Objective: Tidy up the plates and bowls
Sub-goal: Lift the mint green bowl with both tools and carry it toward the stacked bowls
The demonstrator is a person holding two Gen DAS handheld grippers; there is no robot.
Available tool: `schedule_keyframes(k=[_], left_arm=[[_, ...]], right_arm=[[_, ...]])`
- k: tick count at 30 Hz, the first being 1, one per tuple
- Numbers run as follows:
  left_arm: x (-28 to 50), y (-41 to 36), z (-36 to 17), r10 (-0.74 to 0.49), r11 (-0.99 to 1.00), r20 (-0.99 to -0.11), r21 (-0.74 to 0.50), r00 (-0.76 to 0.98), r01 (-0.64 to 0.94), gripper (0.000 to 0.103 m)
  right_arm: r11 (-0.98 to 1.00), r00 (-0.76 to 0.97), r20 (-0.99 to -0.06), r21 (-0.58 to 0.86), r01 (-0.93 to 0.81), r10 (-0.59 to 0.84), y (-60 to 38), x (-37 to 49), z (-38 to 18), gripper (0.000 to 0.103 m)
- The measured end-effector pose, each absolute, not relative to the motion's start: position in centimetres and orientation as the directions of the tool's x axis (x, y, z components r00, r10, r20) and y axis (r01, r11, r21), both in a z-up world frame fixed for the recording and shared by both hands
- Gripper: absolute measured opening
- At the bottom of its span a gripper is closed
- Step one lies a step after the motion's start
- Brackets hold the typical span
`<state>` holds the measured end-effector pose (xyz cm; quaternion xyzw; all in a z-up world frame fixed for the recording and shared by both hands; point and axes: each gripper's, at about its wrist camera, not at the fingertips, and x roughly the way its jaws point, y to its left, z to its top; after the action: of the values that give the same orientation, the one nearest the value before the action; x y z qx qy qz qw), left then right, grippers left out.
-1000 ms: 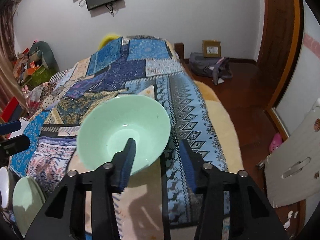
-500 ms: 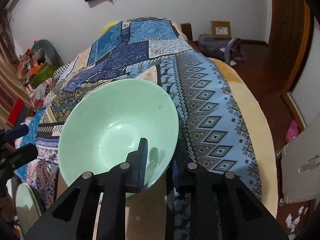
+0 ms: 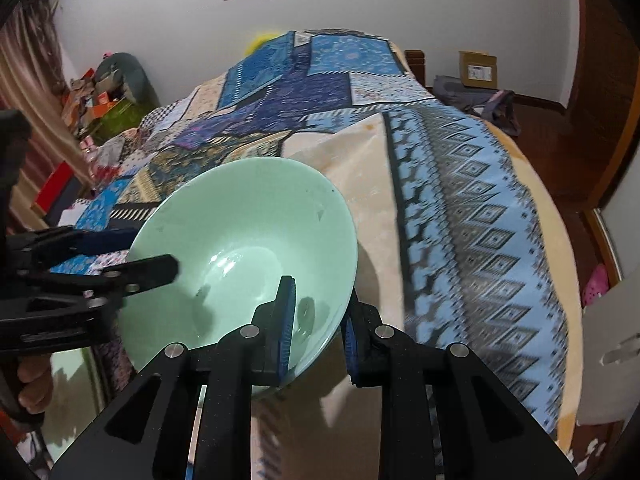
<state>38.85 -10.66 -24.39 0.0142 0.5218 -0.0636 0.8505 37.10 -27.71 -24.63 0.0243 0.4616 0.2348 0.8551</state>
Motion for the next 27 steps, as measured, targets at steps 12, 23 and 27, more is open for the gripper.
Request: schedule_keyframes(k=[12, 23, 27], left_arm=[[37.8, -10.5, -26.4, -0.147, 0.986, -0.913, -0.104, 0.381, 0.13, 0.026], [34.1, -9.3, -22.9, -0.174, 0.983, -0.888, -0.134, 0.425, 0.123, 0.025], [32.3, -8.9, -20.6, -0.166, 0.985, -0.869, -0.124, 0.466, 0.12, 0.025]], right_arm=[[0.881, 0.454, -0.774, 0.278, -0.382, 0.441, -26.2, 35.8, -24.0, 0.019], [0.875, 0.488, -0.742, 0.286, -0.391, 0.46, -25.5, 32.7, -20.9, 0.019], [0.867, 0.504, -0.721, 0.291, -0.404, 0.476, -25.3, 31.5, -19.3, 0.019]])
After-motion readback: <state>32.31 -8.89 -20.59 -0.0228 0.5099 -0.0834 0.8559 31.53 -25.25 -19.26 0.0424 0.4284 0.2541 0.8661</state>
